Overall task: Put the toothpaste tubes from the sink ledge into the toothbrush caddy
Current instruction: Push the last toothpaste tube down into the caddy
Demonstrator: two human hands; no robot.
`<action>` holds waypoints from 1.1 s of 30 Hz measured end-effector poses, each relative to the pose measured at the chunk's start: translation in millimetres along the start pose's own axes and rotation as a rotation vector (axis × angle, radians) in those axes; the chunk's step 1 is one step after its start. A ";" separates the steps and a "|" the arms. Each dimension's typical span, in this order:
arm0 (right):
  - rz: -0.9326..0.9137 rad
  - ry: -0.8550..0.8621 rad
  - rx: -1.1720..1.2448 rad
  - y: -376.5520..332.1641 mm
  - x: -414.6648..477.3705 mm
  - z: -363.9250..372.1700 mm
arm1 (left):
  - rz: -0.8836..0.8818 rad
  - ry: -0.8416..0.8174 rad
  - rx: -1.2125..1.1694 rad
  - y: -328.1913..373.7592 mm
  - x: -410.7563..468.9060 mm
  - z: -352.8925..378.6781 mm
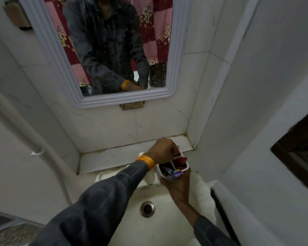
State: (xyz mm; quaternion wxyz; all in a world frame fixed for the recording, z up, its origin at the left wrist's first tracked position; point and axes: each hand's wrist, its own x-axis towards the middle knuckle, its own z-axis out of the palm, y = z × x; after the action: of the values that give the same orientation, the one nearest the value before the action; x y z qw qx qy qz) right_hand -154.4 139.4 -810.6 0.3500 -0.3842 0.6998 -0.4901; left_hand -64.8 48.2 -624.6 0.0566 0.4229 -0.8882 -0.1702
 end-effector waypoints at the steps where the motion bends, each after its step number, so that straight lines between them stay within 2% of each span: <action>1: -0.007 0.030 0.004 0.1 -0.4 -0.9 | -0.012 0.027 -0.022 -3.7 -0.5 -3.1; 6: -0.065 0.109 -0.015 -24.5 -7.5 -11.5 | -0.144 0.212 -0.138 -42.1 -5.8 -16.5; 11: -0.006 0.198 -0.025 -63.8 17.8 -27.8 | -0.288 0.368 -0.062 -100.0 -21.8 -18.3; 18: -0.082 0.276 -0.050 -101.4 89.0 -34.3 | -0.304 0.348 -0.023 -116.2 -22.7 -17.2; 26: -0.020 0.254 -0.084 -78.4 120.6 -20.6 | -0.221 0.287 0.142 -103.1 7.1 -3.9; 33: -0.015 0.200 -0.060 -66.0 125.9 -21.6 | -0.226 0.257 0.171 -96.0 13.8 4.8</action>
State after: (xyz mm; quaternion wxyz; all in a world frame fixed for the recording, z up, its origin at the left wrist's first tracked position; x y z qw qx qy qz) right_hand -218.1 22.6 -755.9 0.2630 -0.3492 0.7426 -0.5074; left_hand -4.4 -17.3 -663.3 0.1139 0.5416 -0.8317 -0.0441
